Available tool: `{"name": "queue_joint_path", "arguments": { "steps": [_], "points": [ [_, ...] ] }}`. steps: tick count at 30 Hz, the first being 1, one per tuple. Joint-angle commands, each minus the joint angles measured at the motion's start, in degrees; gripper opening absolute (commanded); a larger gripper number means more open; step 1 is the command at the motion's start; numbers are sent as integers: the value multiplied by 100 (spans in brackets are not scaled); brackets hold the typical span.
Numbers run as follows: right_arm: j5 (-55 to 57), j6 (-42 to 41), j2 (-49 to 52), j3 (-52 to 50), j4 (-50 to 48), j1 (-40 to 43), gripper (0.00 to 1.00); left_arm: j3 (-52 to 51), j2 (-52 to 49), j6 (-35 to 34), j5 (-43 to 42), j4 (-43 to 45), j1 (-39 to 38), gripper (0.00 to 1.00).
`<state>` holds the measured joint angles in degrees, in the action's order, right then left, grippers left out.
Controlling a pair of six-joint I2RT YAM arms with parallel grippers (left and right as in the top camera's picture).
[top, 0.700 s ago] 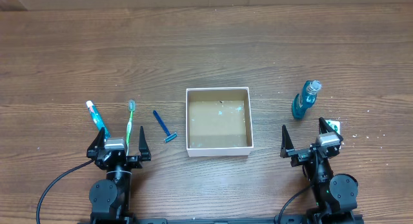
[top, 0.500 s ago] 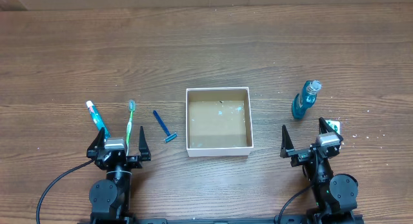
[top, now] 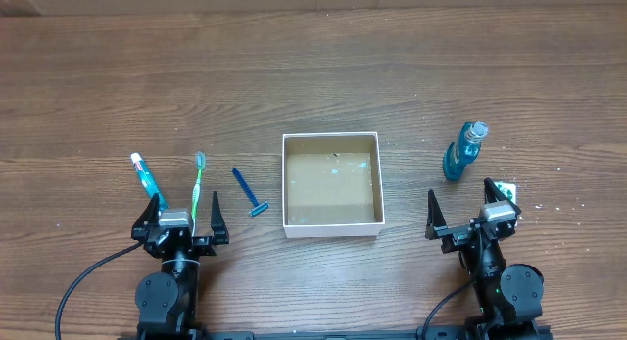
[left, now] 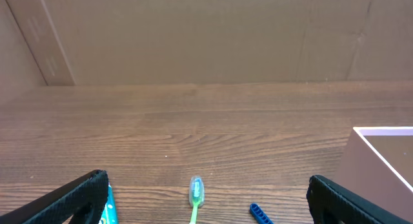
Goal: Pack container
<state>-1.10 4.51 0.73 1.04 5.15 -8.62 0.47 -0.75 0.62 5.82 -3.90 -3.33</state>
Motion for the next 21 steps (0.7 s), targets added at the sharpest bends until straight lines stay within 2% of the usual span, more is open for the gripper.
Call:
{"name": "queue_joint_path", "arguments": {
  "steps": [1, 8, 12, 17, 21],
  "points": [
    [-9, -96, -57, -57, -42, 33, 100, -20, 50, 66, 9, 11, 31, 100],
    [28, -822, -55, -37, -4, 33, 100, -20, 50, -345, 13, 11, 31, 100],
    [166, -927, 116, 317, 474, 33, 100, 203, 48, -345, 17, -232, 31, 100],
    [256, -927, 1080, 1043, 483, 35, 100, 1023, -140, -367, 39, -1071, 31, 100],
    [448, -927, 2441, 2212, 490, 35, 100, 1917, -925, -702, 59, -1416, 31, 100]
  ]
}}
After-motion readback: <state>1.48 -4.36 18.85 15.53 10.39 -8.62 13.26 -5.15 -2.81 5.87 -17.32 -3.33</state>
